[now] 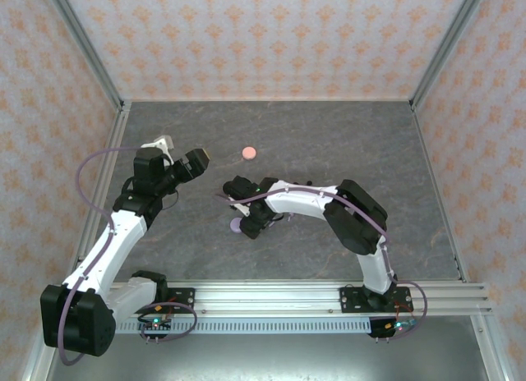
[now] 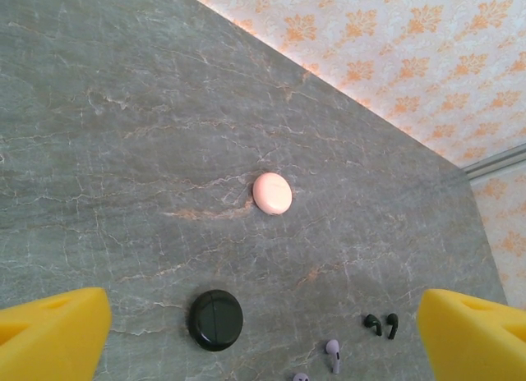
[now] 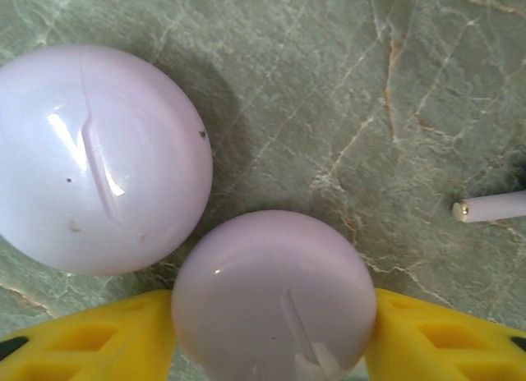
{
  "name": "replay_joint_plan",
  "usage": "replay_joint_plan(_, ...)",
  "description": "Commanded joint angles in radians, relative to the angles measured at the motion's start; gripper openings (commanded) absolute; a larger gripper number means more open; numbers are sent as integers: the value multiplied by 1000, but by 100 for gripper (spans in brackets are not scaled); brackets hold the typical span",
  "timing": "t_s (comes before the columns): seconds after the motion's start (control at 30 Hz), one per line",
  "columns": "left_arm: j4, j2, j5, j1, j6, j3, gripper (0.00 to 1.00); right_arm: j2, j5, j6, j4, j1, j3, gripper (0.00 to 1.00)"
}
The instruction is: Insert wireless bluetooth earbuds into charging case
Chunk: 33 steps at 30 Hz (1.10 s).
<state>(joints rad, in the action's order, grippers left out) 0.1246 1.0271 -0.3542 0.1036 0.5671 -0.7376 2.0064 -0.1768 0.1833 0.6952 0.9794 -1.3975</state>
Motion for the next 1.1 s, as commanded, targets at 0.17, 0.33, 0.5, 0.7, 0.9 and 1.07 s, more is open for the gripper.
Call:
replay_joint_plan(0.17, 27, -35, -54, -8, -79, -16, 93, -57, 57, 11, -70, 3, 42, 48)
replay_joint_plan(0.33, 20, -55, -161, -8, -124, -37, 91, -215, 75, 60, -154, -22, 130, 46)
replay_joint_plan(0.5, 4, -62, -329, -6, -143, -76, 89, -431, 101, 175, -276, -38, 239, 45)
replay_joint_plan(0.7, -18, -61, -496, 8, -143, -123, 89, -657, 131, 346, -427, -44, 328, 45)
replay_joint_plan(0.9, -45, -27, -588, 78, -134, -165, 88, -762, 175, 511, -510, -44, 337, 45)
replay_joint_plan(1.07, -74, 15, -600, 169, -121, -199, 86, -776, 180, 589, -518, -44, 311, 45)
